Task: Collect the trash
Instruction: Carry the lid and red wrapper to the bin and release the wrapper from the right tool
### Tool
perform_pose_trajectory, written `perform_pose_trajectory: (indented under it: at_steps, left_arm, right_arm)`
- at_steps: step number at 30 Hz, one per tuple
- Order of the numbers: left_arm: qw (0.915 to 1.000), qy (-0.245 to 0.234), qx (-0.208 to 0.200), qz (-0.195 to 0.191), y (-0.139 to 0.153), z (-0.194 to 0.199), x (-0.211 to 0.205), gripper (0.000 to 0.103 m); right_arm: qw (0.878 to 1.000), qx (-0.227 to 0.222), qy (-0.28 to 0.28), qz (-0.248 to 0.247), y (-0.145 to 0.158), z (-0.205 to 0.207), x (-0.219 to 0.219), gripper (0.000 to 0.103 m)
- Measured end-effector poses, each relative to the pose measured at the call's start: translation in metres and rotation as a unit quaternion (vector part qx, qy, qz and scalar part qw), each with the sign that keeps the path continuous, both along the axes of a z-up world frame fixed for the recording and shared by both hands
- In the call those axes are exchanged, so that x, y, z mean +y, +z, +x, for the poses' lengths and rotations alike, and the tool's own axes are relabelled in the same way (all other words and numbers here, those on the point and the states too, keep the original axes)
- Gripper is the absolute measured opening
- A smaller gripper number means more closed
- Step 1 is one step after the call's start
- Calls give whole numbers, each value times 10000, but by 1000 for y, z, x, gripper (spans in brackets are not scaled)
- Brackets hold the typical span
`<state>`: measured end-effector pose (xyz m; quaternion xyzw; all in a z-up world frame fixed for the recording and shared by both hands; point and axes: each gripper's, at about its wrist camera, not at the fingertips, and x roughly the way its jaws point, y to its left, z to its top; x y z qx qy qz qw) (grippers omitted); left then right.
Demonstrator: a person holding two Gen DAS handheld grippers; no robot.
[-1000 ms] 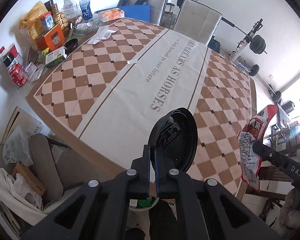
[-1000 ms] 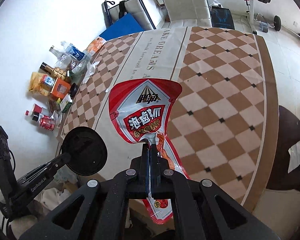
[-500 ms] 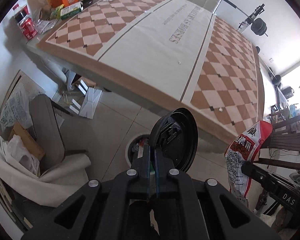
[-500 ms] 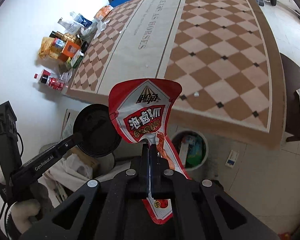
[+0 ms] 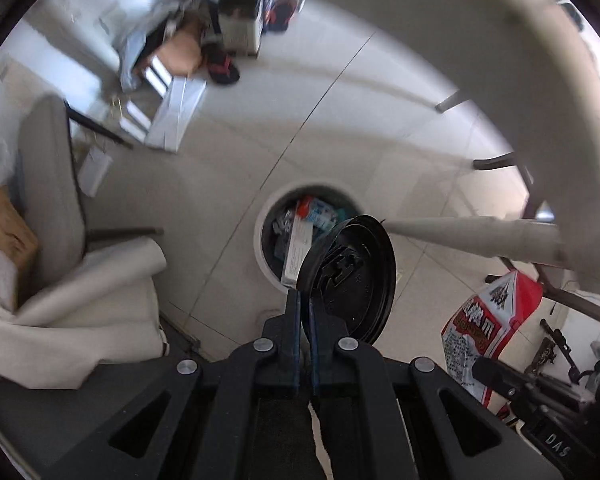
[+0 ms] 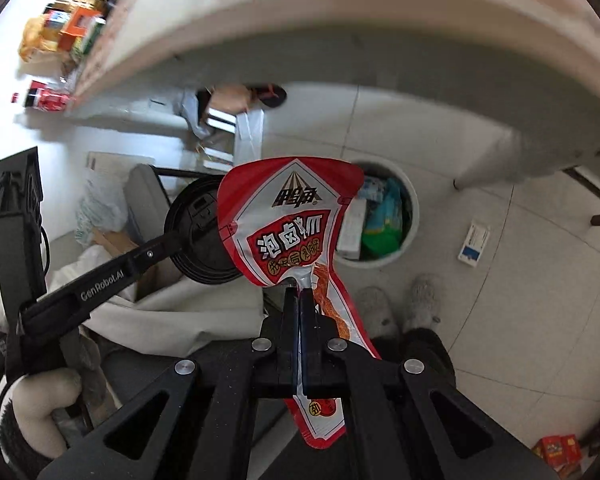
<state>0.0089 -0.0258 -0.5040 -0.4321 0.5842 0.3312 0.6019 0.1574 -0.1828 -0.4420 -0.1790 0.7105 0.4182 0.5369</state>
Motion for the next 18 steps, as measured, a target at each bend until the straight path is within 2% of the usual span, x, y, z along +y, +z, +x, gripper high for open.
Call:
perform_pose_trajectory:
  at_steps: [3, 10, 14, 18]
  left_arm:
    - [9993, 181, -88, -317, -49, -3, 8, 1]
    - [9976, 67, 93, -686, -152, 8, 24, 2]
    - [9964, -84, 245, -808, -189, 17, 29, 4]
    - [9941, -167, 391, -1002, -210, 21, 29, 7]
  right_arm:
    - [9996, 149, -99, -235, -58, 4, 1, 0]
    - [9965, 388, -565, -471, -187, 25, 19, 0]
    - [9946, 521, -701, -553, -248, 34, 36, 1]
    - [9931, 551, -682, -784, -300, 38, 49, 1]
